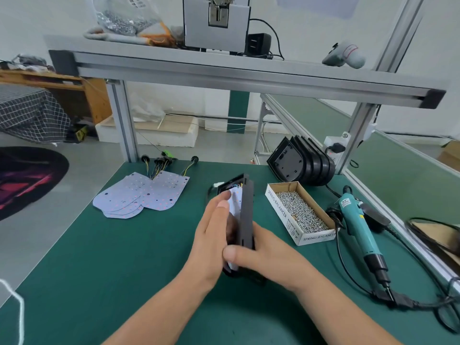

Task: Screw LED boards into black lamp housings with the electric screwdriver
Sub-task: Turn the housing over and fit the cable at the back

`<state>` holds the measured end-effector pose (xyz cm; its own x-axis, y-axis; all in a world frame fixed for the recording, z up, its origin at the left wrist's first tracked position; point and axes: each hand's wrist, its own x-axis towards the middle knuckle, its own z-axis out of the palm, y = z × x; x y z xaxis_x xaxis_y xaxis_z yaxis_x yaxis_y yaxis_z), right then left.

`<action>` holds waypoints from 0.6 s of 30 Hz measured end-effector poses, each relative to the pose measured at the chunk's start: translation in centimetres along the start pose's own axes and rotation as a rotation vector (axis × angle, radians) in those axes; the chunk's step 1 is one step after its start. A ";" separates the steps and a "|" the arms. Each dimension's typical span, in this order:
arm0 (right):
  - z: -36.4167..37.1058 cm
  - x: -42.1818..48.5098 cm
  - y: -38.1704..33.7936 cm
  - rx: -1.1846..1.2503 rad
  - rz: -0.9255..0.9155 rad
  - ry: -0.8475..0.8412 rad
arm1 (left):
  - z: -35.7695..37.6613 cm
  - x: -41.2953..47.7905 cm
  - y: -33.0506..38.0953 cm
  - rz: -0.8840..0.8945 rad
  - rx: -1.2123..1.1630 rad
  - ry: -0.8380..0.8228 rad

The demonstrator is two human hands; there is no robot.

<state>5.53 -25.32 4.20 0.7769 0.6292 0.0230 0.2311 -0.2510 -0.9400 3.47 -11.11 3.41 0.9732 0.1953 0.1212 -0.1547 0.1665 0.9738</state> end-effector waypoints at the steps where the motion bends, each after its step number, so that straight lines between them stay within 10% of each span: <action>1: -0.2 0.0 0.1 0.055 0.002 0.039 | -0.1 0.1 -0.1 -0.021 -0.012 -0.008; 18: -10.6 -3.0 1.2 0.479 -0.027 0.860 | -4.0 3.7 -2.6 -0.327 0.166 0.025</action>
<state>9.69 -35.29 6.64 0.9800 -0.1673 0.1081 0.1410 0.1994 -0.9697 6.81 -6.95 0.56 0.9618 0.1820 -0.2047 0.1959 0.0655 0.9784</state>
